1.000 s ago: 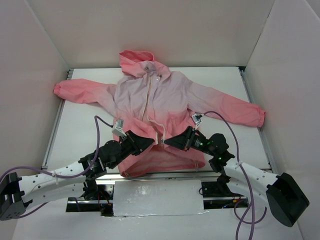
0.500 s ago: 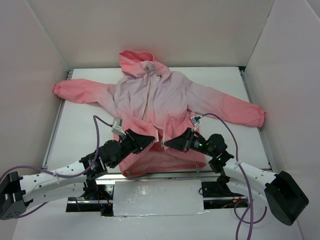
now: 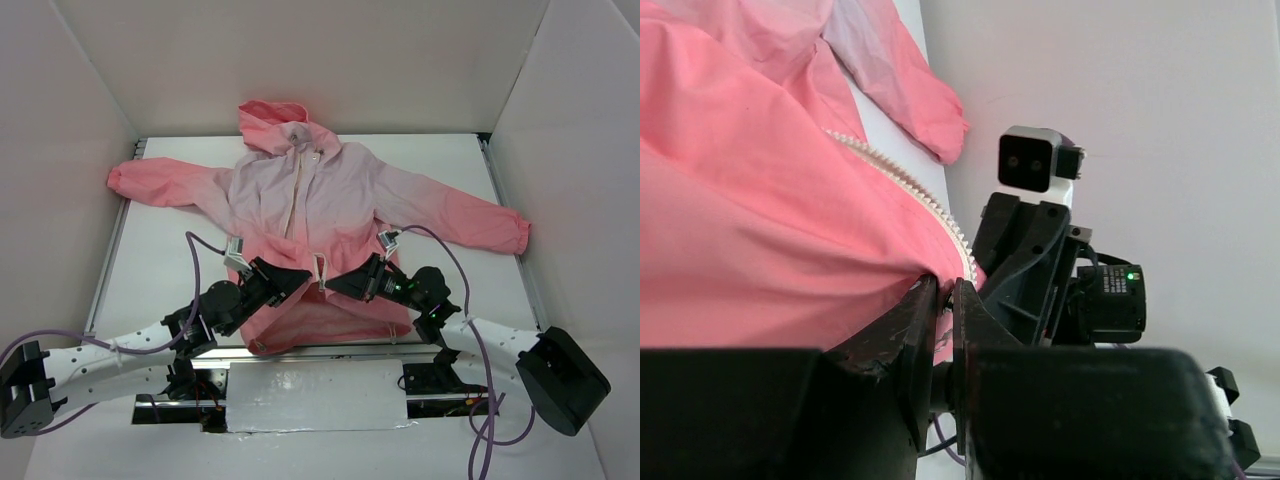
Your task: Zip up the jacket
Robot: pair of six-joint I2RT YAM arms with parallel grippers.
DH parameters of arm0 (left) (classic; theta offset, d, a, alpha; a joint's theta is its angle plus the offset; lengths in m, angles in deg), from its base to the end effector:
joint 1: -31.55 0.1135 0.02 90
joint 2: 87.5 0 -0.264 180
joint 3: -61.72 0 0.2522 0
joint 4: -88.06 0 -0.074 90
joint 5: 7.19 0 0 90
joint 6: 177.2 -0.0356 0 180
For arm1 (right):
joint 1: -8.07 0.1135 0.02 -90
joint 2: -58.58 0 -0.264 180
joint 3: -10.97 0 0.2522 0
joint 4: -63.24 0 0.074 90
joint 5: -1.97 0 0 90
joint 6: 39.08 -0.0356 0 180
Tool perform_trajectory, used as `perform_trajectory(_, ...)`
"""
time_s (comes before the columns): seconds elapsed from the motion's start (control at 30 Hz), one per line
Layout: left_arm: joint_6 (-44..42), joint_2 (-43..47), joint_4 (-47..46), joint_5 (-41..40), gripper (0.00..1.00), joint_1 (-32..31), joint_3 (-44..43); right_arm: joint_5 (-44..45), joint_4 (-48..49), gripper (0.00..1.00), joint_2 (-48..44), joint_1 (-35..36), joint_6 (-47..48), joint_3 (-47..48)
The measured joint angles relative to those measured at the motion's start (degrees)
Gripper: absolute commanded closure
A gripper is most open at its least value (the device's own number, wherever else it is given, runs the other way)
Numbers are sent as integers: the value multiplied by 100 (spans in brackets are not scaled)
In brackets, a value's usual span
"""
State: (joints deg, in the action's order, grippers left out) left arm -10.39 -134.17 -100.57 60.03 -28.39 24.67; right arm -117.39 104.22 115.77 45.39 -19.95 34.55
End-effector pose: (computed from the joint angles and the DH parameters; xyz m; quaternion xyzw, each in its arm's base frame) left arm 0.1093 -0.1613 0.2615 -0.2395 0.6713 -0.5869 0.3842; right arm 0.1414 0.1298 0.2093 0.0021 0.6664 0.6866 0.2906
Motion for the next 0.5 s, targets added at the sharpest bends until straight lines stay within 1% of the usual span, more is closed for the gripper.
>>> perform_trajectory(0.27,17,81,0,-90,100,0,52,0,706,100,234,2,-153,-11)
perform_trajectory(0.5,20,114,-4,-142,100,0,81,-7,804,100,308,2,-168,-13)
